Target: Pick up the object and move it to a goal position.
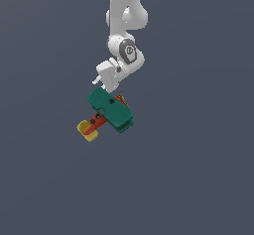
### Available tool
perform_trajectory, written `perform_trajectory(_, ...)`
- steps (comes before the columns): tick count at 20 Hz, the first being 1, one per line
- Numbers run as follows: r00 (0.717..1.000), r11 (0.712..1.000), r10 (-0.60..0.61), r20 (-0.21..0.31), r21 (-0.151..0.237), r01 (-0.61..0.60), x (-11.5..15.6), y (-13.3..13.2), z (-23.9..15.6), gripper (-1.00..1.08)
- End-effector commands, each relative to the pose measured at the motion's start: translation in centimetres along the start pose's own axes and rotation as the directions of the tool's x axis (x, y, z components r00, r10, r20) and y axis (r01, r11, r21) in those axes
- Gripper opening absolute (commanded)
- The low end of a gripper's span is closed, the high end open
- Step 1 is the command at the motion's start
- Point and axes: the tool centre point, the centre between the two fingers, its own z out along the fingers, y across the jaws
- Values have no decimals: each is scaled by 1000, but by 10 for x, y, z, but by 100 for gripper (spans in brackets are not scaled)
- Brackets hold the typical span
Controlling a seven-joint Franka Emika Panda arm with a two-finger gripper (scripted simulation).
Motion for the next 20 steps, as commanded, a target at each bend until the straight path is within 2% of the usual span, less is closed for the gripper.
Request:
perform_trajectory(1,1000,1000,5,-20,-10,-6,5,2,-2,28)
perform_trajectory(8,997,1000,1,-71,-24,-2,9,-2,-6,28)
perform_trajectory(20,981,999,-13,-191,-44,5,18,-13,-17,28)
